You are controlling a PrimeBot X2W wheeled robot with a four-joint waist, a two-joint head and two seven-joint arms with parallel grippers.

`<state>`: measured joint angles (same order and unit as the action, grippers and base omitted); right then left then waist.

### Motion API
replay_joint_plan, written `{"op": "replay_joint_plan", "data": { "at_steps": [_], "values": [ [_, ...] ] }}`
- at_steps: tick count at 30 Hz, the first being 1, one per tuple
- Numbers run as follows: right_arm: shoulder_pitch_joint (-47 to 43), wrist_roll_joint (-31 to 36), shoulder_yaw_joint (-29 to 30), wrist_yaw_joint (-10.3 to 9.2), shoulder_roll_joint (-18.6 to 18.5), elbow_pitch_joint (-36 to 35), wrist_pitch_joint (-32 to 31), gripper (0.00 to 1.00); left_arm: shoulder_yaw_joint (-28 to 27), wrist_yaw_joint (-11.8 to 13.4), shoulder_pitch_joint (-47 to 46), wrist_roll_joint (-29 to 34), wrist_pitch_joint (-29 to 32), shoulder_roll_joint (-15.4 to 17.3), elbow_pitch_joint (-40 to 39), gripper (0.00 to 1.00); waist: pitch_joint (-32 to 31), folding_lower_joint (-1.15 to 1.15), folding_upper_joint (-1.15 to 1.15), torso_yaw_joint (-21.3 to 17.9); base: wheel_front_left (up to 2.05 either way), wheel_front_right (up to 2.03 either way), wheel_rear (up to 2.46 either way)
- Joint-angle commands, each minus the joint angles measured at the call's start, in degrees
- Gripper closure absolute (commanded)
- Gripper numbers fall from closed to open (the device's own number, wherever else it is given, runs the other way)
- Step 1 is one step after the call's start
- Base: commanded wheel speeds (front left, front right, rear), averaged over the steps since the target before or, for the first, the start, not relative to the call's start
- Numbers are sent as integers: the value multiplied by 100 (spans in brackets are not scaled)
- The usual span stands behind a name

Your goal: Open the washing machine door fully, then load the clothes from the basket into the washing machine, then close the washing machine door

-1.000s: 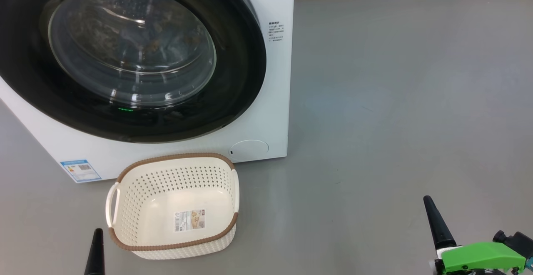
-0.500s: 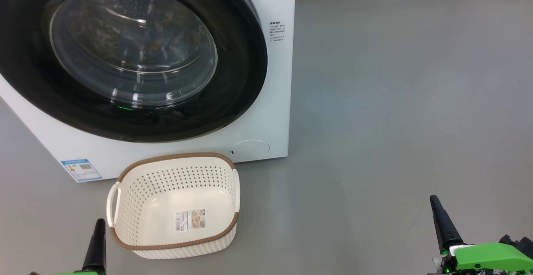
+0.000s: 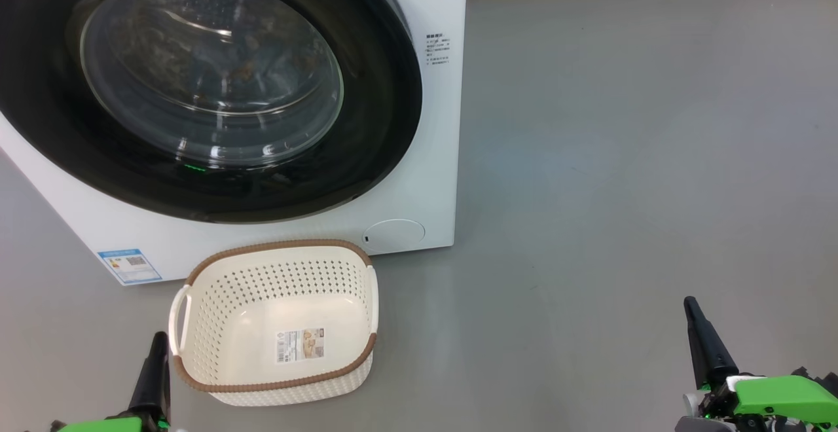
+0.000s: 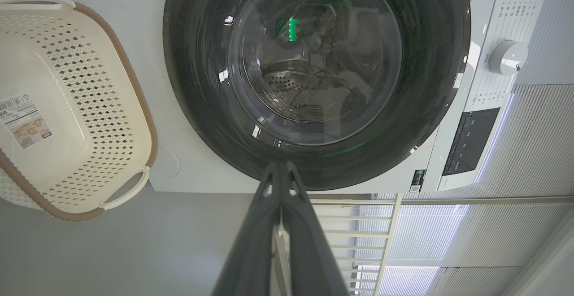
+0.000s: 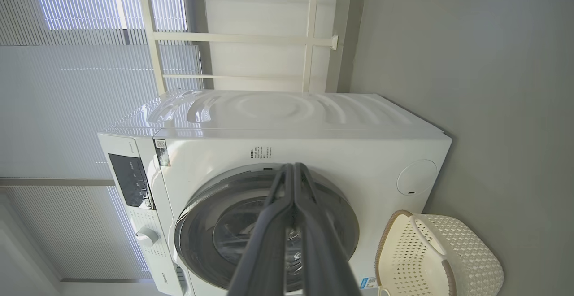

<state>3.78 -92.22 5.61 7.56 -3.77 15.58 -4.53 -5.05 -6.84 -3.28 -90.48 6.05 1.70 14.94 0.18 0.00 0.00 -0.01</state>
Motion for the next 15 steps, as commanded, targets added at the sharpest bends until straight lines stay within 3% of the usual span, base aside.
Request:
{"op": "replay_joint_plan", "data": {
  "at_steps": [1,15],
  "values": [
    [224,-146,-90,-8,-41,-167,-50,100,-148,-65,-291,-169,44,118,-87,100,0,0,0,1,0,0,0],
    [227,-121,-60,-8,-20,-165,-74,100,-147,-65,-291,-169,44,118,-88,100,0,0,0,1,0,0,0]
  ]
}}
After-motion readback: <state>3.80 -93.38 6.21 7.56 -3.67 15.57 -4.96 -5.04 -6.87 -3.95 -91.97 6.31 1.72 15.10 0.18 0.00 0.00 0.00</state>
